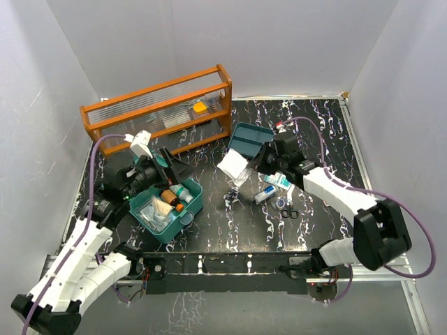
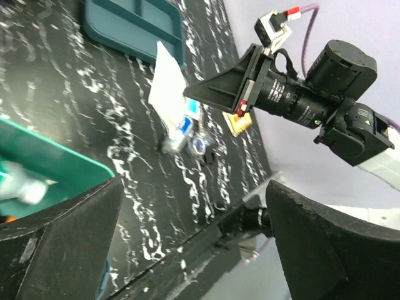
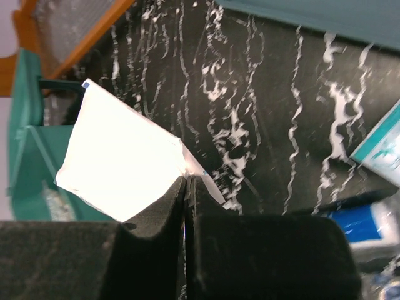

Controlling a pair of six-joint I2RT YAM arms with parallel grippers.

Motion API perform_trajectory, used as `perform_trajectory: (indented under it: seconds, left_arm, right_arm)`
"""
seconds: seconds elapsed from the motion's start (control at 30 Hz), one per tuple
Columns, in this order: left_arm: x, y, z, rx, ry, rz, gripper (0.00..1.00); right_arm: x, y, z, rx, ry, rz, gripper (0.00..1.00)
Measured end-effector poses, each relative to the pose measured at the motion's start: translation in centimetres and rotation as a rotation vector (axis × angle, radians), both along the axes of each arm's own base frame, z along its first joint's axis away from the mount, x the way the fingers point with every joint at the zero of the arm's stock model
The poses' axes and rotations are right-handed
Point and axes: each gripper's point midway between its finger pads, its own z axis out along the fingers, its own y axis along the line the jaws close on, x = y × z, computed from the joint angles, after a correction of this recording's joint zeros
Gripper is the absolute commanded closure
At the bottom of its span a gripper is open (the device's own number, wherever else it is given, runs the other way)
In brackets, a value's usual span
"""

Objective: Organize the medicine kit

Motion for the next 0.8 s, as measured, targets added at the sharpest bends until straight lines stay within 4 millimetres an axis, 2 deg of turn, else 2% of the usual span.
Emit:
perform_trajectory:
  seconds: [0.17,0.23,0.37,0.43,0.6,0.8]
  left_arm:
    - [0.0,-3.4,-2.0,-0.133,0.083,-0.104,0.09]
    - [-0.3,-4.8,-3.2,-0.136,0.125,-0.137,0.11]
    - [-0.8,-7.9,-4.3,-0.111,0.156,-0.219,0.19]
    - [-0.3,-9.5,-5.4,-0.064,0.181,-0.24,0.19]
    - [0.9,-11.4,-7.0,-0.022,0.181,-0.235,0.2]
    - [1.9,-12.7,-8.1,-0.075,0.161,-0.209,0.3]
  right_arm:
    - [-2.0,0.1,1.3,0.145,0.049,-0.076,1.0]
    - [-2.7,0.2,1.3,0.194,0.086,-0.109,1.0]
    - [-3.6,0.1,1.5,0.278,0.146,-0.172,1.0]
    - [-4.2,0.0,1.6,0.317,0.167,-0.203,1.0]
    - [-5.0,-0.2,2.5,0.398,0.196,-0.254,1.0]
    - [-5.5,-0.2,3.5,0.462,0.217,-0.283,1.0]
